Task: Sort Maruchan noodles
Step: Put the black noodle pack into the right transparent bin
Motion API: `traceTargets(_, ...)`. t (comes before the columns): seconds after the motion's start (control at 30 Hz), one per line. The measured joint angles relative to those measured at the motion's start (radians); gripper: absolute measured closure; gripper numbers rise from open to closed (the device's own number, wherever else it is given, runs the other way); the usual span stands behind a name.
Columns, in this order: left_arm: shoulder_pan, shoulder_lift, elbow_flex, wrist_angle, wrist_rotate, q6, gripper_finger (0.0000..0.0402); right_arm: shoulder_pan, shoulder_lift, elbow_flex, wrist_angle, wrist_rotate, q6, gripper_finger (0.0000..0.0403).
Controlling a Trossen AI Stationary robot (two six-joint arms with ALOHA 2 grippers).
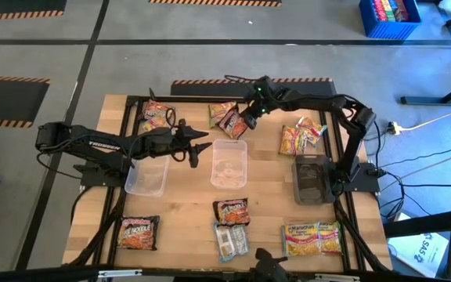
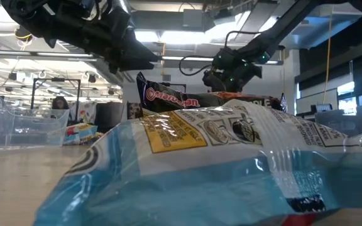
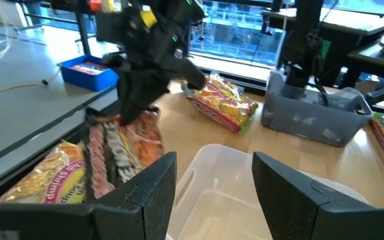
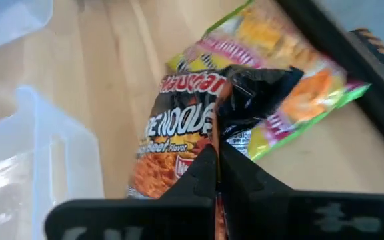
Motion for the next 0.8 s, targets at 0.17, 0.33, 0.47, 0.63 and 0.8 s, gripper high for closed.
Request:
traceTargets(0.17, 0.005, 0.0, 0.0, 0.01, -0.008, 0.0, 0.0211, 0.007, 0.0, -0.06, 0.045, -0.001, 0.001, 0.0403)
traceTargets(0.33, 0.029, 0.0, 0.0, 0.014, -0.008, -0.007, 0.0211, 0.004, 0.0, -0.1, 0.059, -0.01, 0.021, 0.0403)
traceTargets(0.47, 0.04, 0.0, 0.0, 0.012, -0.001, -0.007, 0.0211, 0.005, 0.0, -0.111, 0.059, 0.007, 0.08, 0.0401)
traceTargets(0.63, 0.045, 0.005, 0.0, -0.012, 0.0, -0.009, 0.0211, 0.005, 0.0, -0.098, 0.056, 0.009, 0.096, 0.0358)
traceTargets(0.8, 0.044, 0.048, -0.001, -0.009, 0.007, -0.009, 0.0211, 0.005, 0.001, -0.08, 0.059, 0.042, 0.089, 0.026)
